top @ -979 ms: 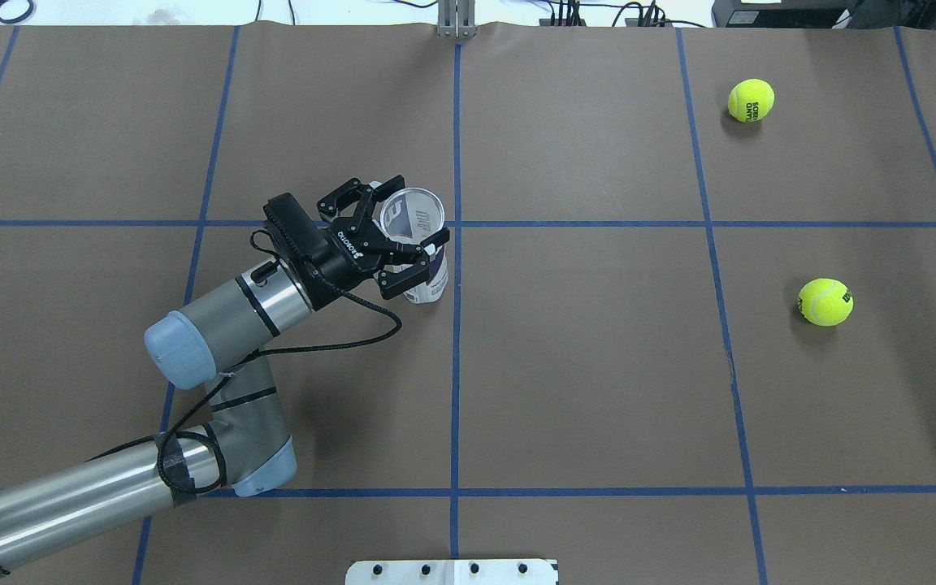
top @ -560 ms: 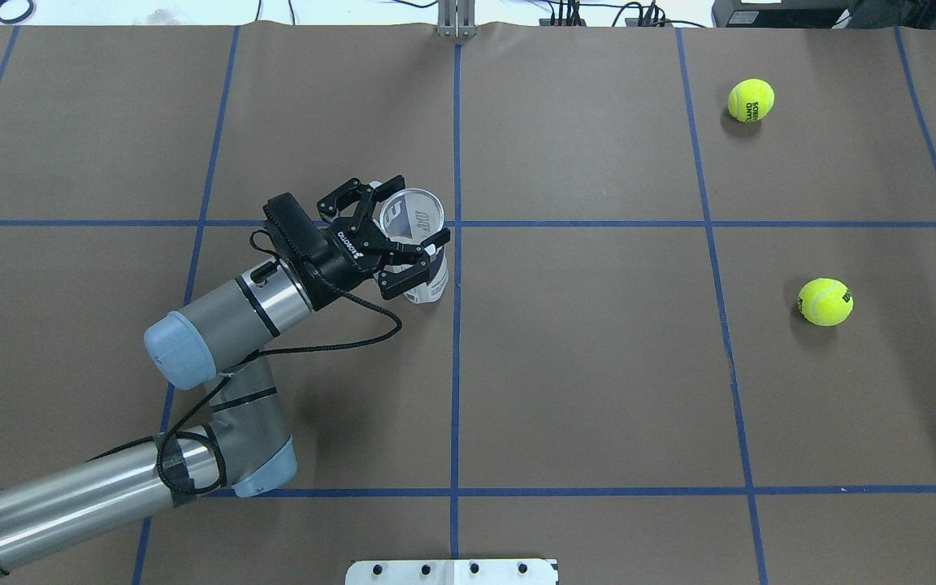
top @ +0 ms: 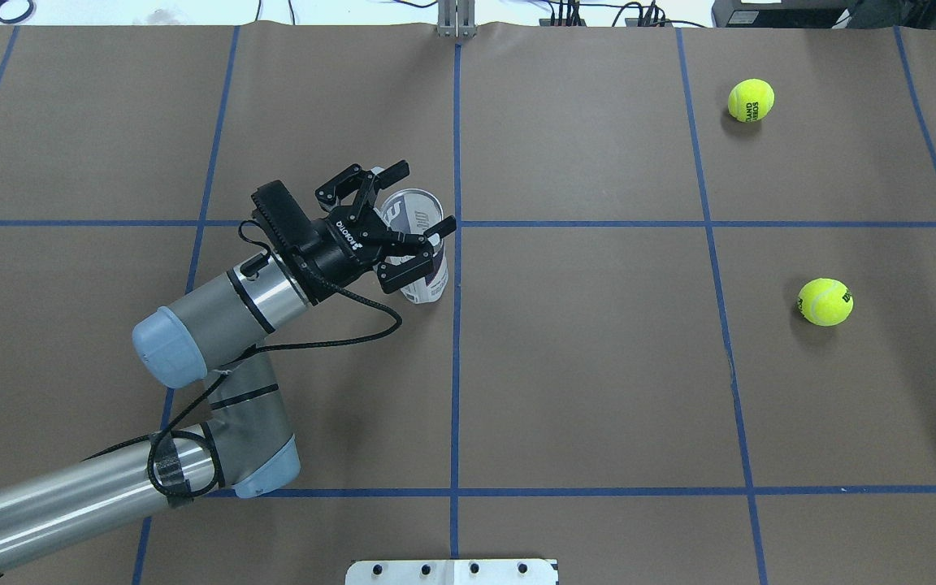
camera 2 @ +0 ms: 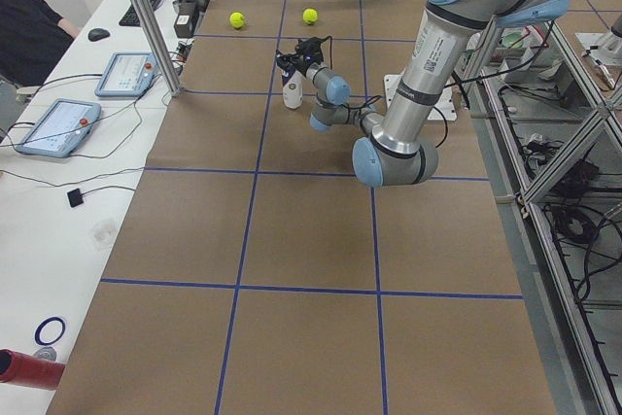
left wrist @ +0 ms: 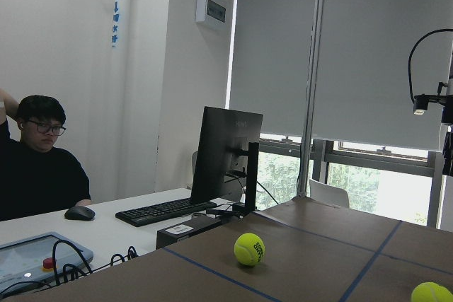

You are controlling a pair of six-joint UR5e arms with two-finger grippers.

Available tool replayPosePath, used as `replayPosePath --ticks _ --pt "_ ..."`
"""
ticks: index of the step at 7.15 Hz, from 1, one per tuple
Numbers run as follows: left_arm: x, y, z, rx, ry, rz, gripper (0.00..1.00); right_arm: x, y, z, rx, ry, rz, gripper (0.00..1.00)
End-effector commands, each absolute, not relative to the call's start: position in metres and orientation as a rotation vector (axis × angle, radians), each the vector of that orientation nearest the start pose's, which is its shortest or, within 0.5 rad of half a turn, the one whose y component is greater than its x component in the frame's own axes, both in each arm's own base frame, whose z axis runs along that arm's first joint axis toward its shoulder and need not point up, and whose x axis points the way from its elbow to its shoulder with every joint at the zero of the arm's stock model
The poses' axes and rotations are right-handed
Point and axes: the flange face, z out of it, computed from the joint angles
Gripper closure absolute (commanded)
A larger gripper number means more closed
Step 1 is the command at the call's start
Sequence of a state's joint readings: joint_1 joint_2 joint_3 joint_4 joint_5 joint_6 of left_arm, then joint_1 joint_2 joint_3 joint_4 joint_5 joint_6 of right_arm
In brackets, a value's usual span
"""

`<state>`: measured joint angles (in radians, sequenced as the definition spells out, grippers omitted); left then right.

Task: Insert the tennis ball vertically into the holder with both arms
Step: 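Set the upright can on the table, open and withdraw the left gripper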

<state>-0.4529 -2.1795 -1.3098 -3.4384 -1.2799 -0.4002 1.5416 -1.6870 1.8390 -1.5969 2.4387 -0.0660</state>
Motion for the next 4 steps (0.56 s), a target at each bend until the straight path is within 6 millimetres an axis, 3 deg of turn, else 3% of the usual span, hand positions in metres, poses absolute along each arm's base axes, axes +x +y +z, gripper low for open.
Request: replayPosePath --ticks 1,3,4 --pt "0.475 -0.423 0.224 1.709 1.375 0.071 0.01 0.045 -0.452 0.572 0.145 -0.854 -0.147 0.0" --pt "0.423 -0.416 0.204 1.661 1.275 0.106 0.01 0.045 -0.461 0.56 0.174 -0.839 -0.16 0.0" --pt "0.396 -0.415 0.216 1.624 1.209 0.13 0.01 0.045 -0.458 0.568 0.16 -0.84 -0.155 0.0"
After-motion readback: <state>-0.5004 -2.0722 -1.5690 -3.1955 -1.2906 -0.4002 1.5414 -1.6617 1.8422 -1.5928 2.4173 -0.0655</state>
